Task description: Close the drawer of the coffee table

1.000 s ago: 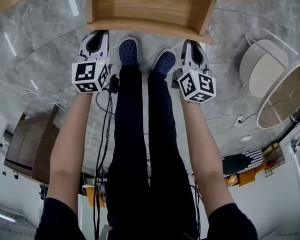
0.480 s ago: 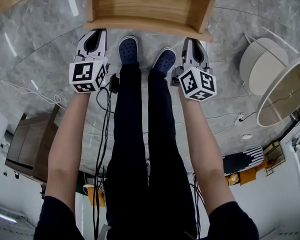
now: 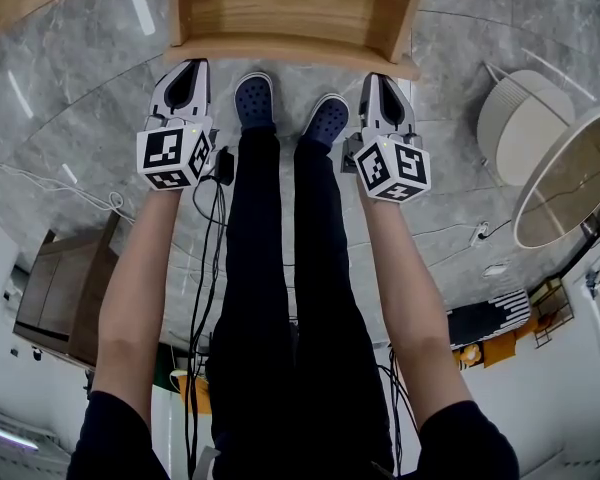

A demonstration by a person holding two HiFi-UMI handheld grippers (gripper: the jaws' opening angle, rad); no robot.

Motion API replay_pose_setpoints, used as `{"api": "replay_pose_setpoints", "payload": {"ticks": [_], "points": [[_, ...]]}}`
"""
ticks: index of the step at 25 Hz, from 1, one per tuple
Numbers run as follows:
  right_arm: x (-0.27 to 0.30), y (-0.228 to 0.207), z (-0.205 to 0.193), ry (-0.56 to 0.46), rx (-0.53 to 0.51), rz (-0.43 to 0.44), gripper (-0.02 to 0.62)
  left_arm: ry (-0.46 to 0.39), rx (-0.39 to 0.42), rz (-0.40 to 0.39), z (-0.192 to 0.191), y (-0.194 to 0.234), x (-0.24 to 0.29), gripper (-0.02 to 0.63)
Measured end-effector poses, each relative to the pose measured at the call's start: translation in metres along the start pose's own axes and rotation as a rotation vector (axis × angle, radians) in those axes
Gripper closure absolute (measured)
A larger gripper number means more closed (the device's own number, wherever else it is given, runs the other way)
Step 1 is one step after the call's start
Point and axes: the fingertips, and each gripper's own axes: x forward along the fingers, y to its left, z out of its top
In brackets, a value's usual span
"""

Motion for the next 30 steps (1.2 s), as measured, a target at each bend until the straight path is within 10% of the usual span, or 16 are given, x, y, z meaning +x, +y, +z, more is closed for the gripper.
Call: {"api": "replay_pose_setpoints", "payload": {"ticks": [30], "points": [[-0.007, 0.011, 0.019, -0.071, -0.095, 0.039, 0.571, -0.082, 0.001, 0.009, 0.023, 0.003, -0.007, 0.581]]}}
